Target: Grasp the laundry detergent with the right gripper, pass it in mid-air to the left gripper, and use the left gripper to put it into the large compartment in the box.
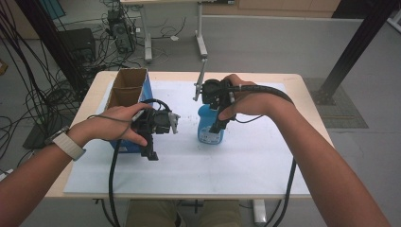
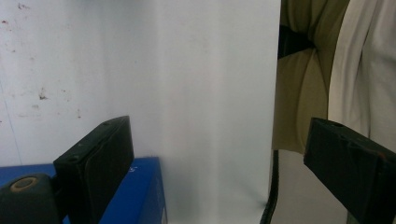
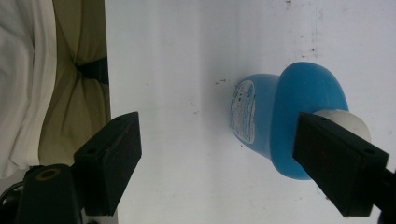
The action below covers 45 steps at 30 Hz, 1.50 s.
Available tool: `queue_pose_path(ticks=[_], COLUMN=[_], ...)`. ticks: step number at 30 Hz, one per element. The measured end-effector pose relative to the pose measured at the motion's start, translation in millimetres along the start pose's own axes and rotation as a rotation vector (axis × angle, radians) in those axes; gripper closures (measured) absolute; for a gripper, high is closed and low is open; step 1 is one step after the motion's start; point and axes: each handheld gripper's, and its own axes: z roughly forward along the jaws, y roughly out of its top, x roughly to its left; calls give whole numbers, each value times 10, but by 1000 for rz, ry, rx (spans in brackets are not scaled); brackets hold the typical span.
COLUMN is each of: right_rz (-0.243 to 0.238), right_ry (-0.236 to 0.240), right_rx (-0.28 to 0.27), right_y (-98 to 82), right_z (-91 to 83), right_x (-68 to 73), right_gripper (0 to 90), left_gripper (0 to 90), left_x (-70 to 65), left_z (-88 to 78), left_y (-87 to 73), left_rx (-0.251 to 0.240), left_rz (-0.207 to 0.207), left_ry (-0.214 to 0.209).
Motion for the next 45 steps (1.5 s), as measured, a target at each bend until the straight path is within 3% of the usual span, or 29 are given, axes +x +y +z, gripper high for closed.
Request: queue_pose_path(ticks=[17, 30, 45], right_rz=[5, -11, -13], right_ry=[-9, -65, -102], right_rx=[-12, -56, -94], right_y=[-6, -70, -204], right_z=[-90, -231, -255], right_x=[18, -33, -151], right_gripper=[151, 94, 83], left_gripper=[87, 83, 83], left_x=[12, 37, 57], left_z=[-12, -8, 5], left_y=[-22, -35, -25], left_rx=[-8, -16, -15], left_rz=[-11, -14, -18], left_ry=[5, 13, 7])
